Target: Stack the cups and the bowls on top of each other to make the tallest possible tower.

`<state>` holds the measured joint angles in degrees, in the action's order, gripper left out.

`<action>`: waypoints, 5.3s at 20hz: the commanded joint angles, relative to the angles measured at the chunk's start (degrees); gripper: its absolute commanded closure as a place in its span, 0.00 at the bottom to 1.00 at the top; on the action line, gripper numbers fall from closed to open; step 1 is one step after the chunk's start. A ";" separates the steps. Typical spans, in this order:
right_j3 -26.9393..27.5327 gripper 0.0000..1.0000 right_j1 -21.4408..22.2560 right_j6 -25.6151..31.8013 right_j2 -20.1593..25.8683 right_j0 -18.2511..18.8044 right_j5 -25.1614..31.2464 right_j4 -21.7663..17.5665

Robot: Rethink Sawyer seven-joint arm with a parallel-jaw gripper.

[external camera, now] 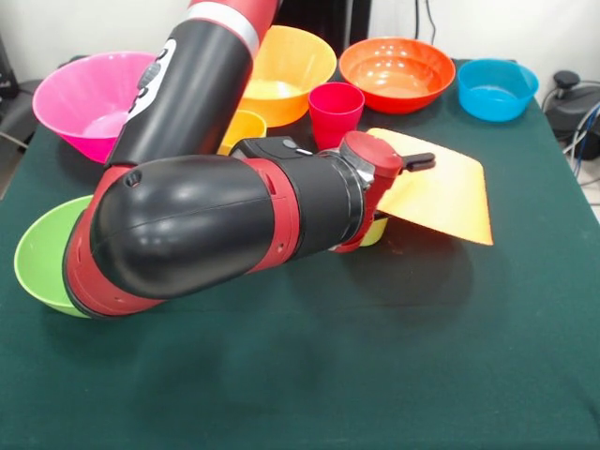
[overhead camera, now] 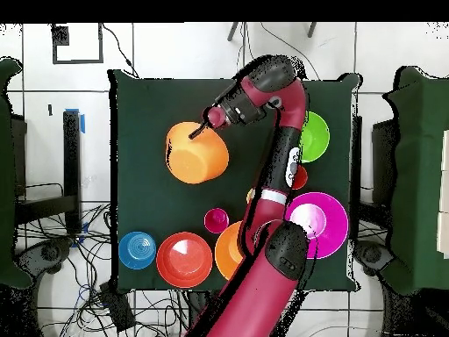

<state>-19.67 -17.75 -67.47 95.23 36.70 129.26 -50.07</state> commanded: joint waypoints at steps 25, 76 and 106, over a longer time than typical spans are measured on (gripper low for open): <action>-13.66 0.00 7.95 20.48 -19.55 4.59 -38.35 -2.57; -3.87 0.00 2.81 12.55 -21.01 -0.58 -15.35 6.08; -11.08 0.00 4.75 4.52 -26.70 1.36 -23.11 17.61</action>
<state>-28.61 -13.94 -67.47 73.97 38.73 109.36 -33.27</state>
